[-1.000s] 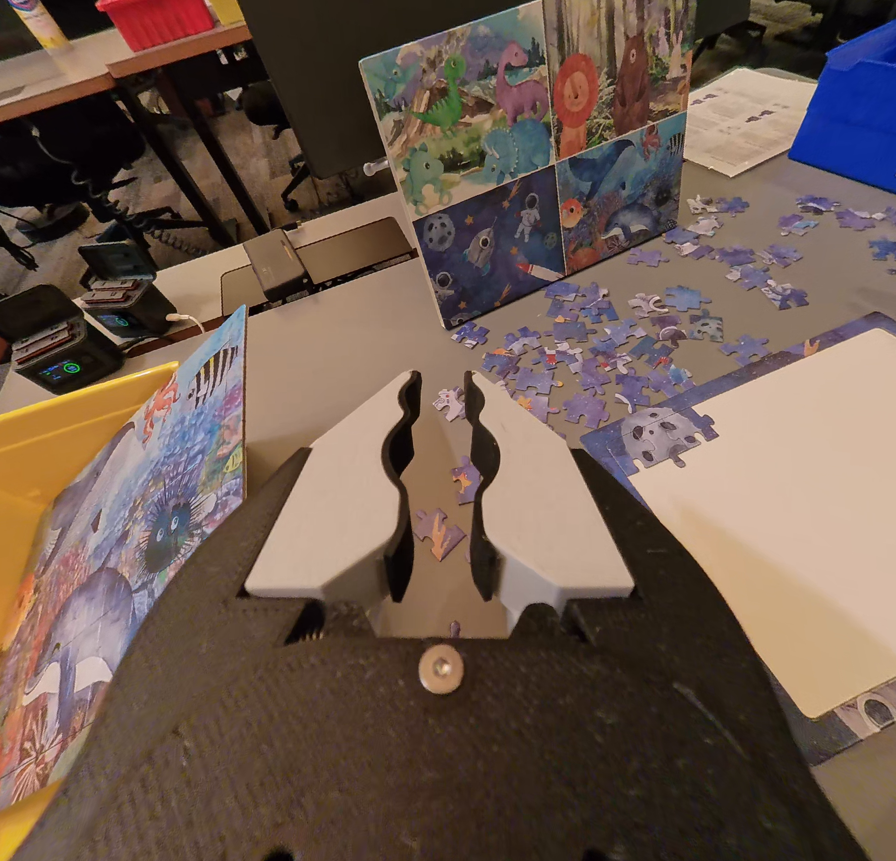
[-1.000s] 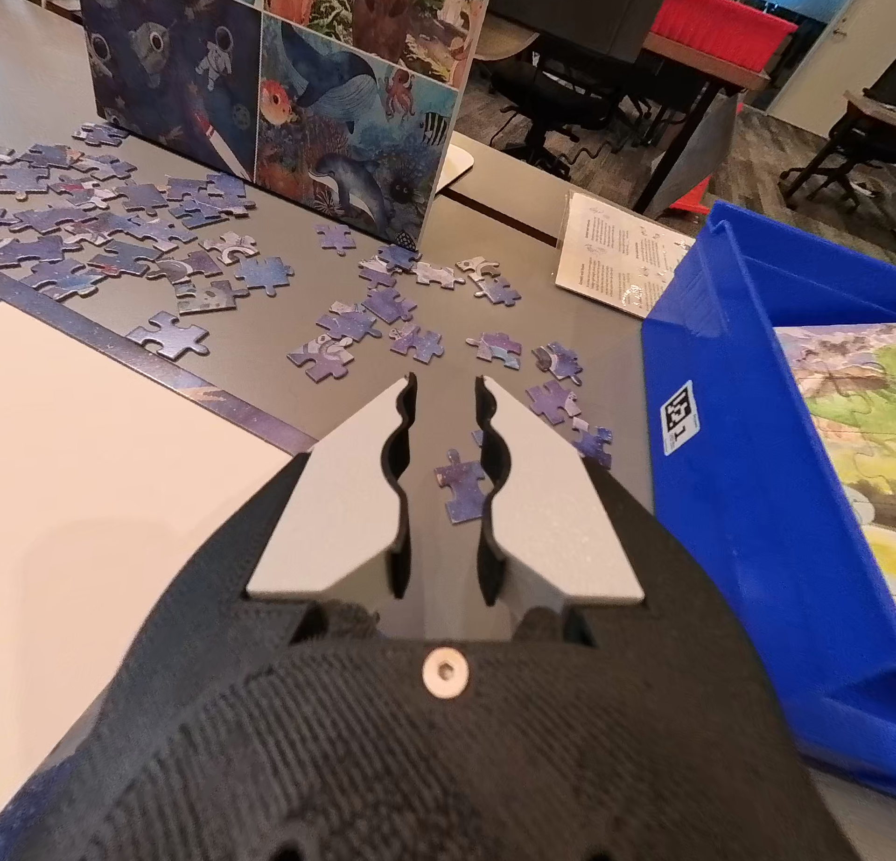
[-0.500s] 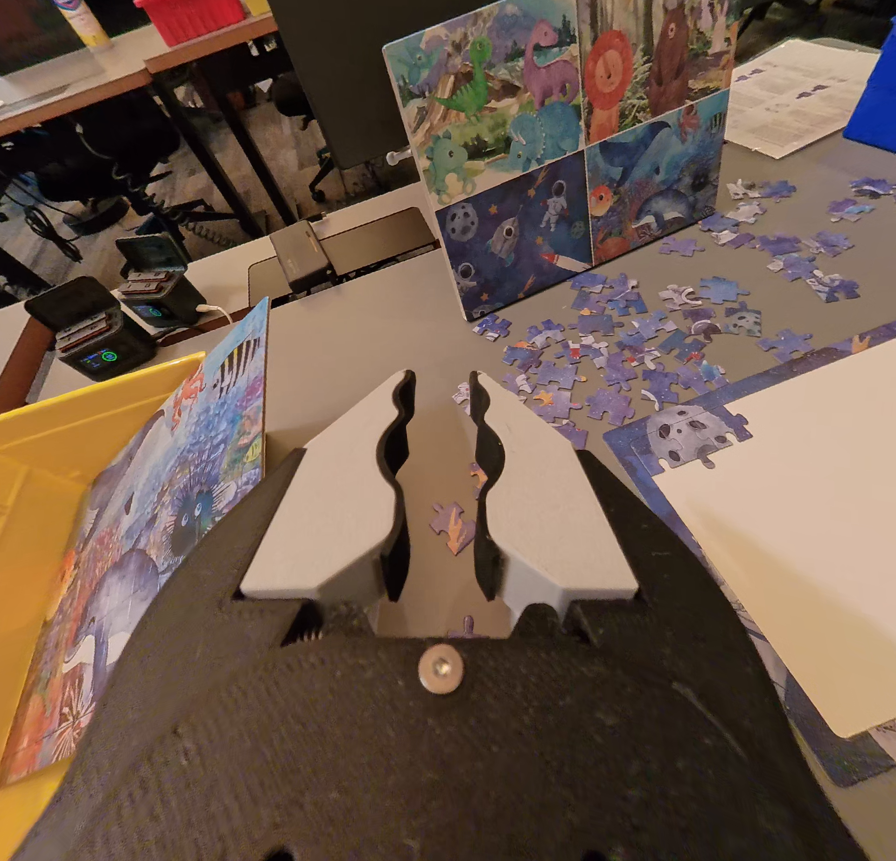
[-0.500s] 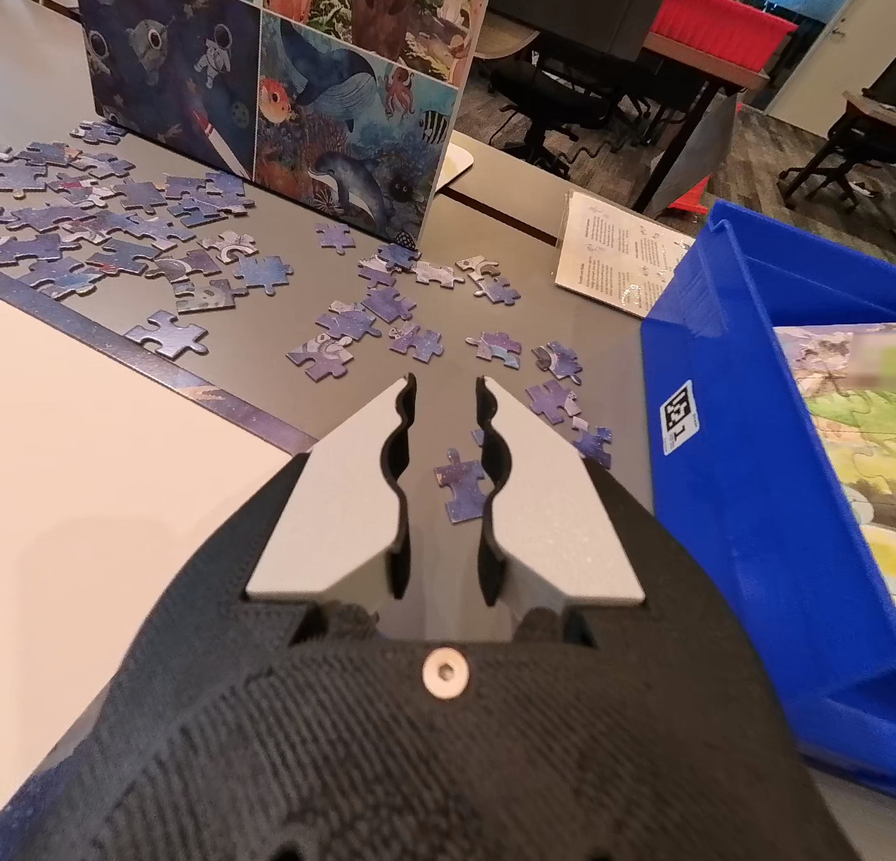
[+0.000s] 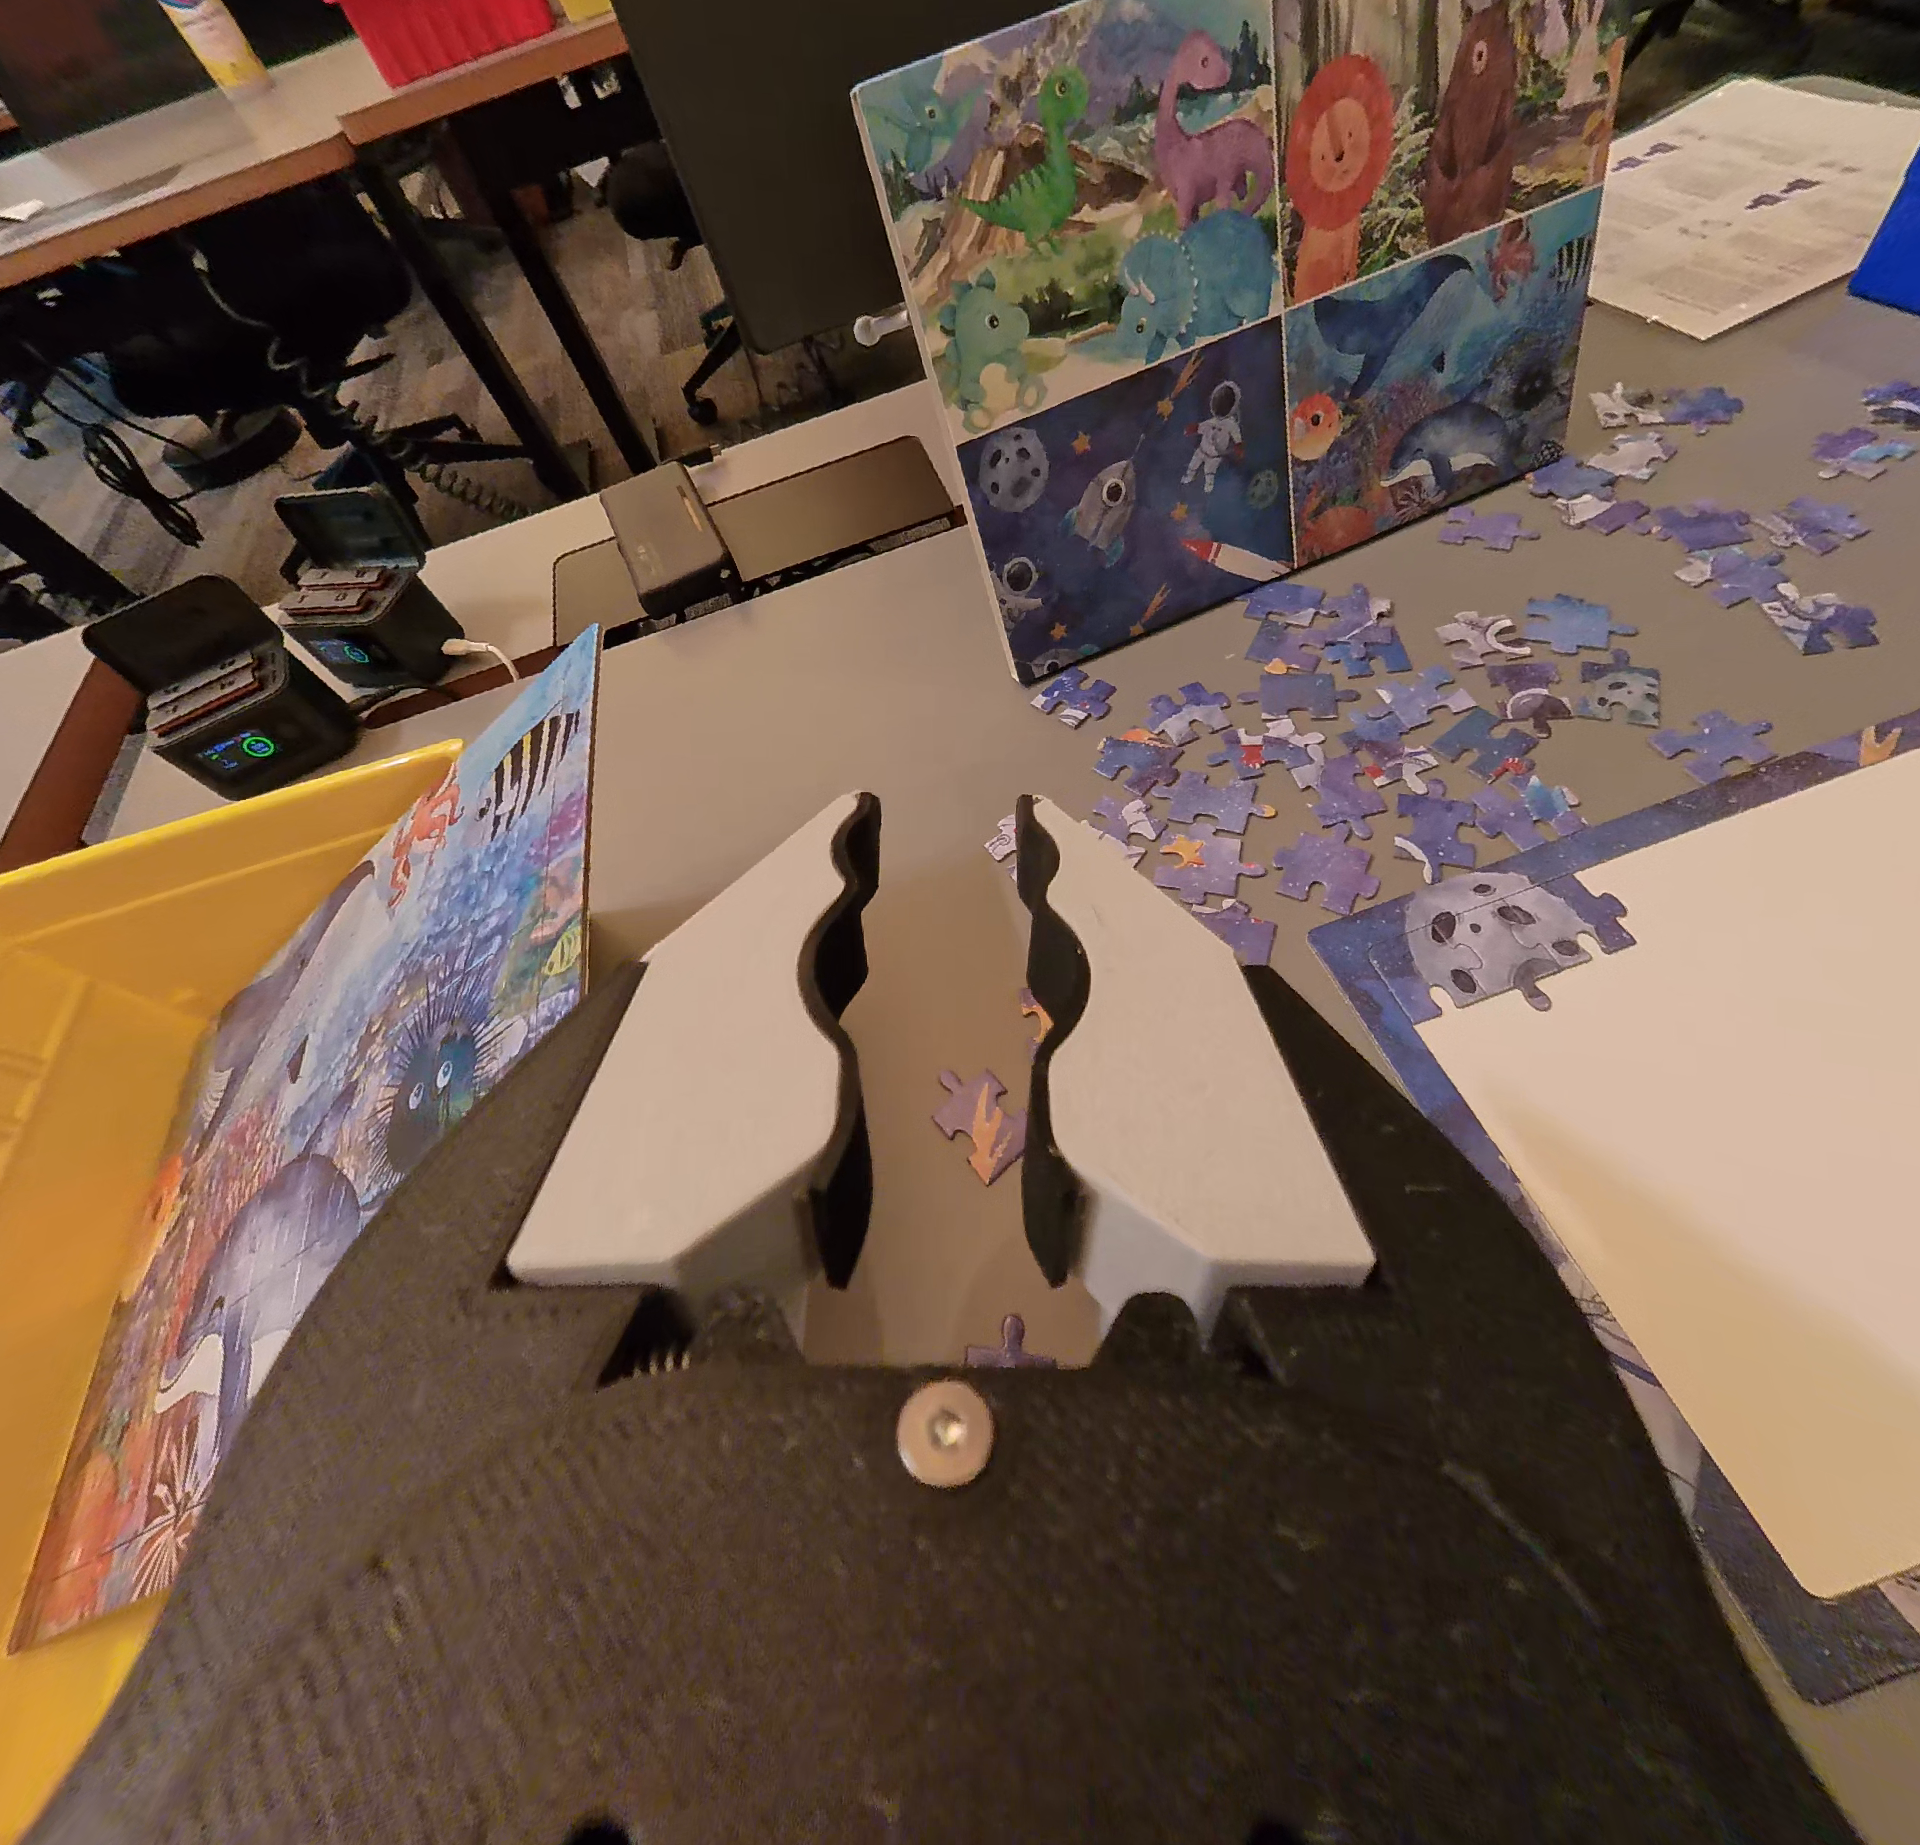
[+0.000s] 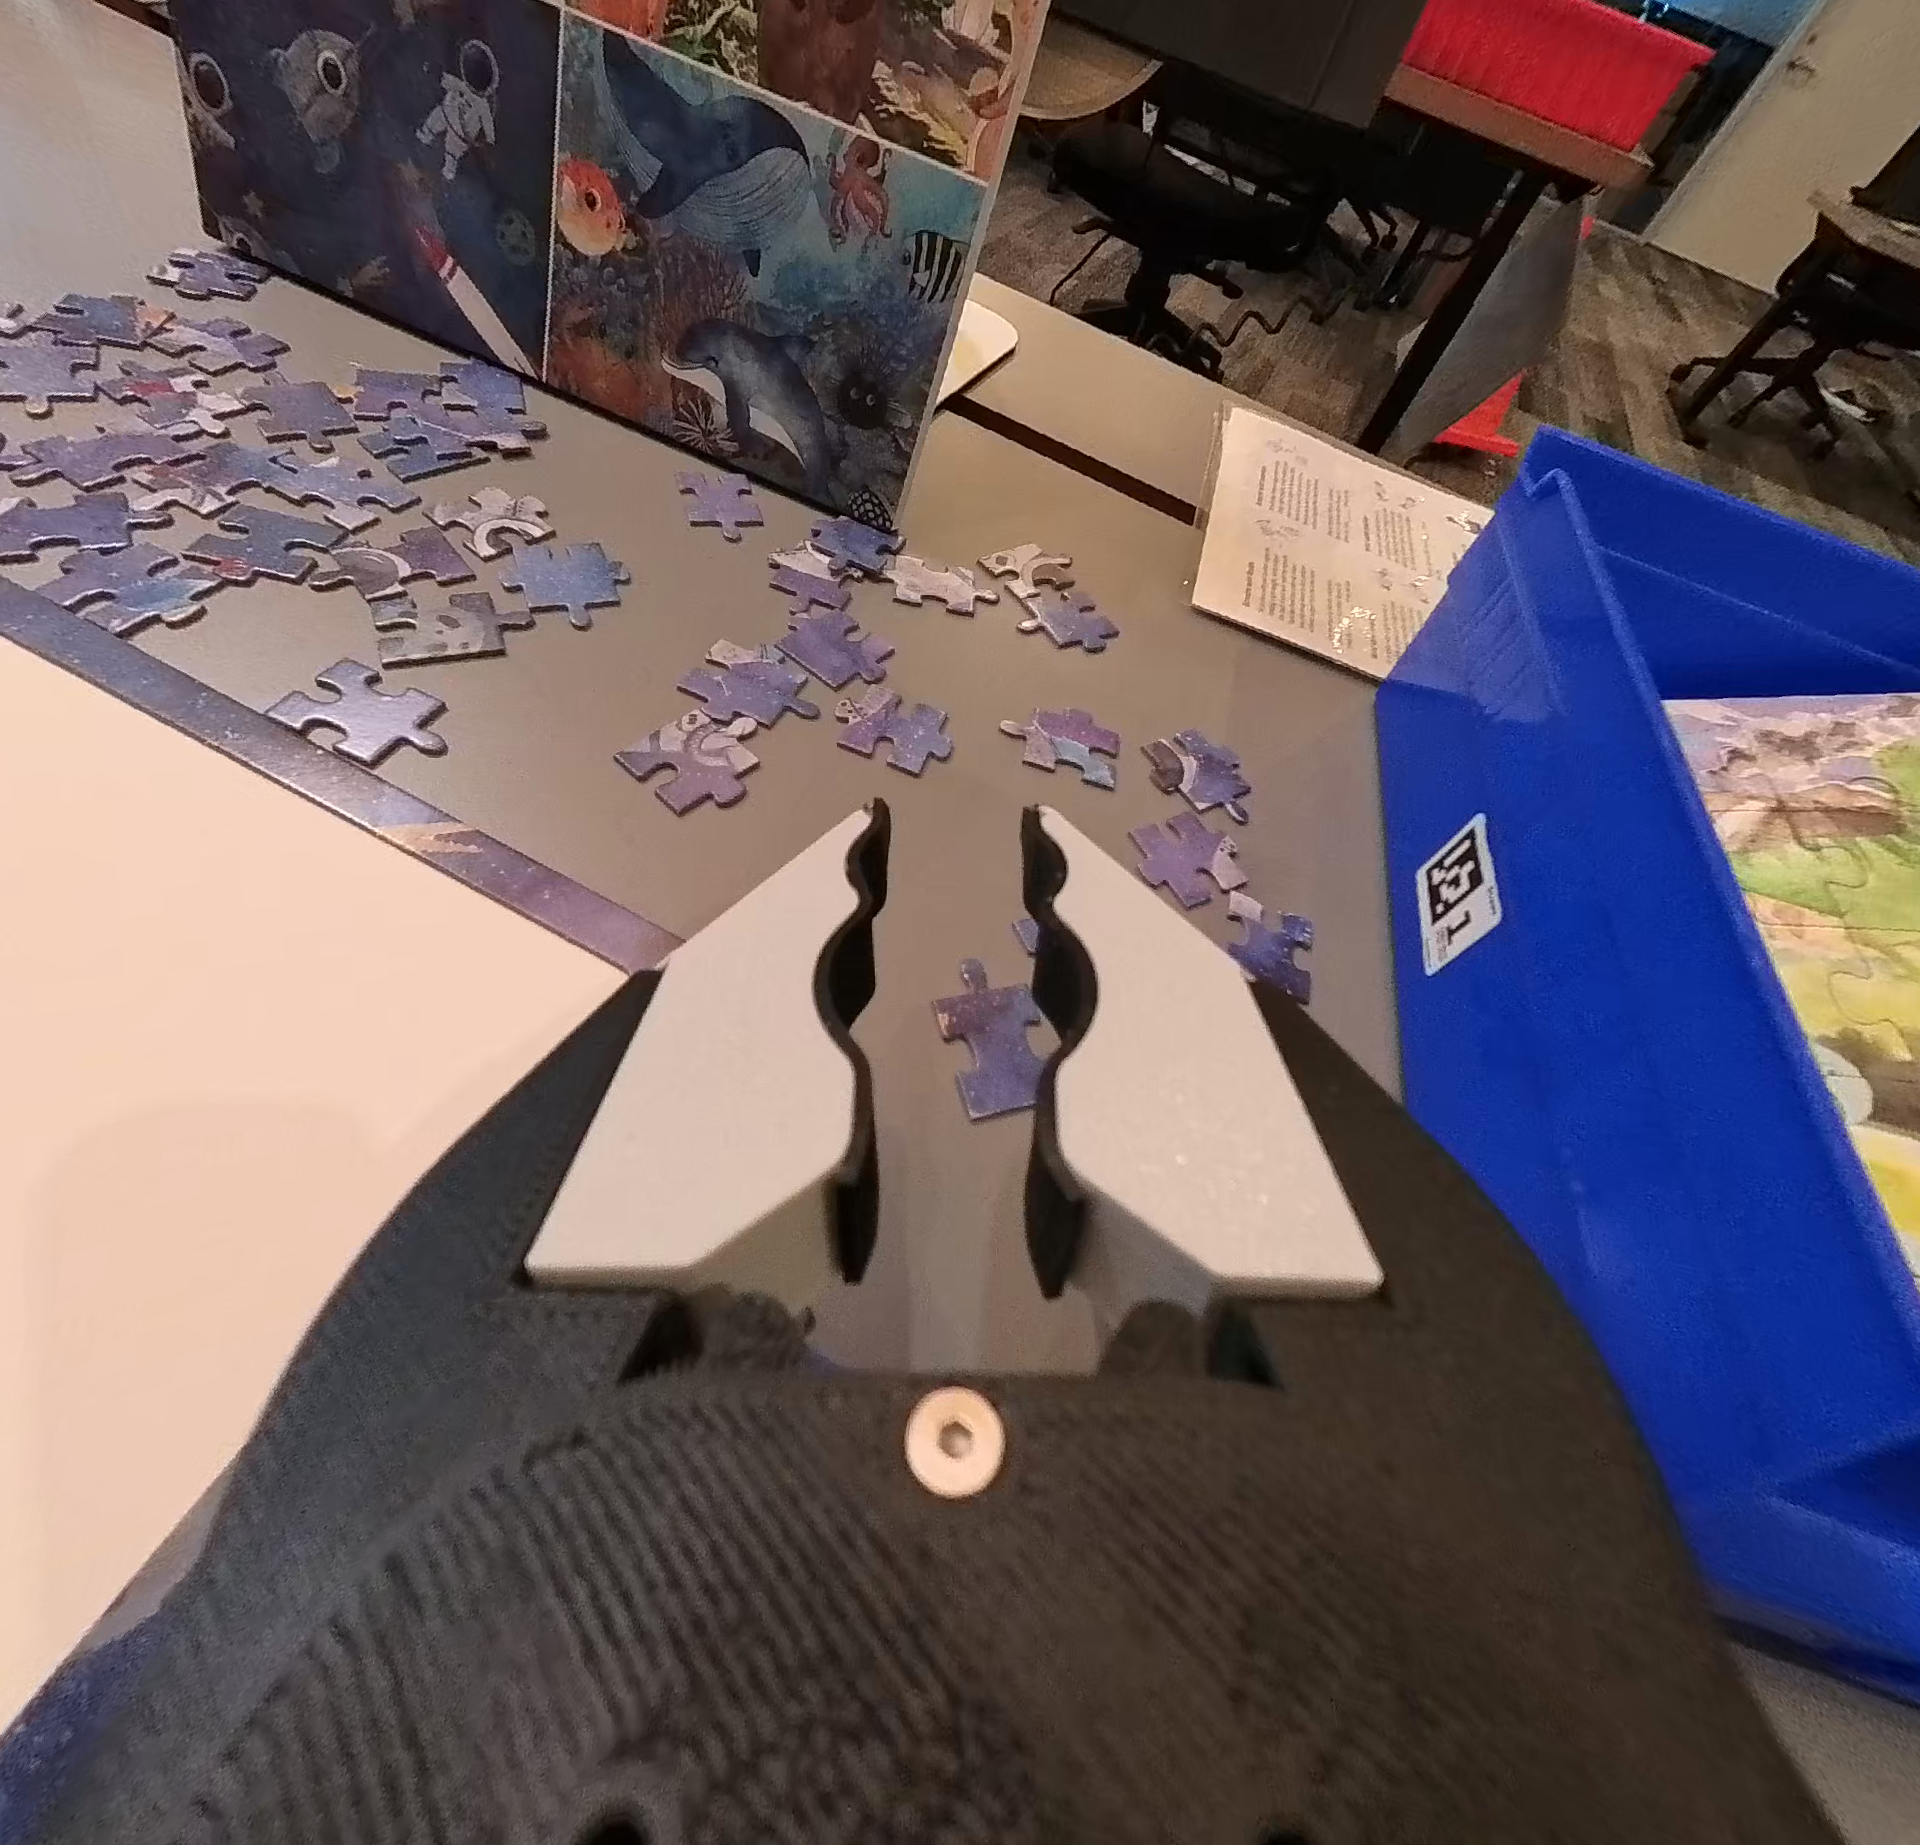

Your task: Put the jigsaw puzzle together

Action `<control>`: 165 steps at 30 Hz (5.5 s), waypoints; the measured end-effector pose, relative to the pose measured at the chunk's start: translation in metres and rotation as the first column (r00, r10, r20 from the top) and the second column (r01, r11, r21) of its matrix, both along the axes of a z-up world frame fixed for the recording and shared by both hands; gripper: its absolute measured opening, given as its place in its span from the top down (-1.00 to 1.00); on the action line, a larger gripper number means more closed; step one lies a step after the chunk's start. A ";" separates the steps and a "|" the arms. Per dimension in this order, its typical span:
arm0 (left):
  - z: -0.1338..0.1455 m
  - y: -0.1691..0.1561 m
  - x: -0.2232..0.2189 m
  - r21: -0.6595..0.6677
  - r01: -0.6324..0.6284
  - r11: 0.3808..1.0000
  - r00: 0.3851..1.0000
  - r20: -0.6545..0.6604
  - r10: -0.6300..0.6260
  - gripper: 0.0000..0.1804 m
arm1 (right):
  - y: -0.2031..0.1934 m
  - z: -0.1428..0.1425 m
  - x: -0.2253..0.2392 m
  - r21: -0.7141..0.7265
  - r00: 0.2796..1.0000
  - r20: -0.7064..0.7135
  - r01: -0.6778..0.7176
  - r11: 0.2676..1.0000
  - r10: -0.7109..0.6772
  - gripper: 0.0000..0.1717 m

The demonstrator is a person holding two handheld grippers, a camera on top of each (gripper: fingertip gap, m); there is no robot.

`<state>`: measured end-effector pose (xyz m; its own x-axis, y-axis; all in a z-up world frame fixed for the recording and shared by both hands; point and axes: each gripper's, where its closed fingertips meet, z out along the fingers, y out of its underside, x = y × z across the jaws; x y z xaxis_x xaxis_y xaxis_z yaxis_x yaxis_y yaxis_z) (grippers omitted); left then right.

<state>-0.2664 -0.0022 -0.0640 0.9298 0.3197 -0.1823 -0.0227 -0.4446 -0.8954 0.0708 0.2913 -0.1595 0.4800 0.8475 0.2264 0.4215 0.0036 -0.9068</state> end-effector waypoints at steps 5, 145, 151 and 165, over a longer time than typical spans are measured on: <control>-0.001 -0.001 -0.001 -0.004 -0.005 1.000 1.000 0.001 0.005 0.73 | 0.000 0.000 0.000 0.000 1.000 0.003 0.000 1.000 0.000 0.72; -0.149 -0.052 0.209 -0.169 0.304 0.938 0.912 0.338 -0.235 0.47 | -0.069 0.014 -0.040 -0.017 0.996 -0.020 -0.093 0.996 0.092 0.67; -0.151 -0.066 0.202 -0.161 0.321 0.933 0.894 0.376 -0.243 0.52 | -0.226 -0.016 -0.093 -0.308 0.865 0.103 -0.442 0.842 0.491 0.54; -0.163 -0.078 0.207 -0.159 0.368 0.916 0.884 0.366 -0.292 0.72 | -0.343 -0.061 -0.118 -0.528 0.661 0.121 -0.589 0.612 0.741 0.45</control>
